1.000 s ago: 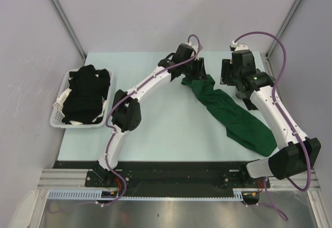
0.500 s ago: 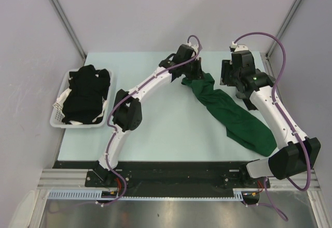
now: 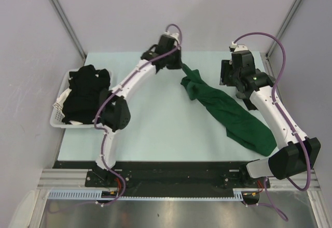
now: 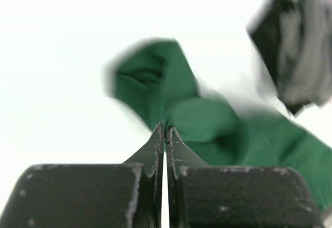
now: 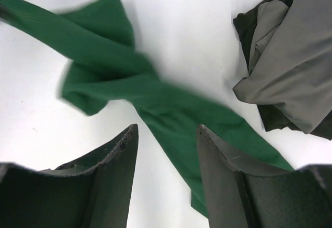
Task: Fold and stack the t-shirts
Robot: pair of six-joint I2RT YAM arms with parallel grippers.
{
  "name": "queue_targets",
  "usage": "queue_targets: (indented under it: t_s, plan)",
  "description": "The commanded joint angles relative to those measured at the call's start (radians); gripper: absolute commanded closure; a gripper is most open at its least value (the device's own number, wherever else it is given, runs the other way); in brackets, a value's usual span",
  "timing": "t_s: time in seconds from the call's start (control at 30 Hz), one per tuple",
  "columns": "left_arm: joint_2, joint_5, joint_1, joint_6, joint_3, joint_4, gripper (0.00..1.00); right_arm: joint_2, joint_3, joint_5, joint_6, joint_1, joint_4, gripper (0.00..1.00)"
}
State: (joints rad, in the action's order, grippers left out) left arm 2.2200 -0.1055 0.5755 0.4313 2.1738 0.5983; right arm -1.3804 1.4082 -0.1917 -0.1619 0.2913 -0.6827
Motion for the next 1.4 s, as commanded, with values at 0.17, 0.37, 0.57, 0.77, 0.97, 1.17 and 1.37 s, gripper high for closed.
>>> queue_targets:
  t_s: [0.17,0.37,0.57,0.77,0.97,1.17,1.37]
  plan:
    - [-0.308,0.233,-0.259,-0.14,-0.018,0.087,1.0,-0.006,0.003,0.024,-0.016,-0.001,0.032,0.46]
    - [-0.391,0.237,-0.307,-0.135,-0.147,0.061,1.0,-0.02,0.003,0.026,-0.018,-0.001,0.029,0.46]
    - [-0.39,0.193,-0.307,-0.095,-0.227,0.041,1.0,-0.077,0.003,0.049,-0.031,-0.001,-0.003,0.46]
    - [-0.424,0.167,-0.301,-0.078,-0.293,0.011,1.0,-0.201,0.0,0.072,-0.06,-0.001,-0.015,0.46]
    - [-0.445,0.181,-0.301,-0.106,-0.296,0.04,1.0,-0.293,0.0,0.089,-0.079,-0.001,0.052,0.46]
    - [-0.476,0.173,-0.301,-0.1,-0.341,0.034,1.0,-0.393,-0.002,0.095,-0.084,0.0,0.1,0.5]
    - [-0.508,0.164,-0.301,-0.097,-0.368,0.043,1.0,-0.468,0.005,0.09,-0.097,-0.001,0.156,0.5]
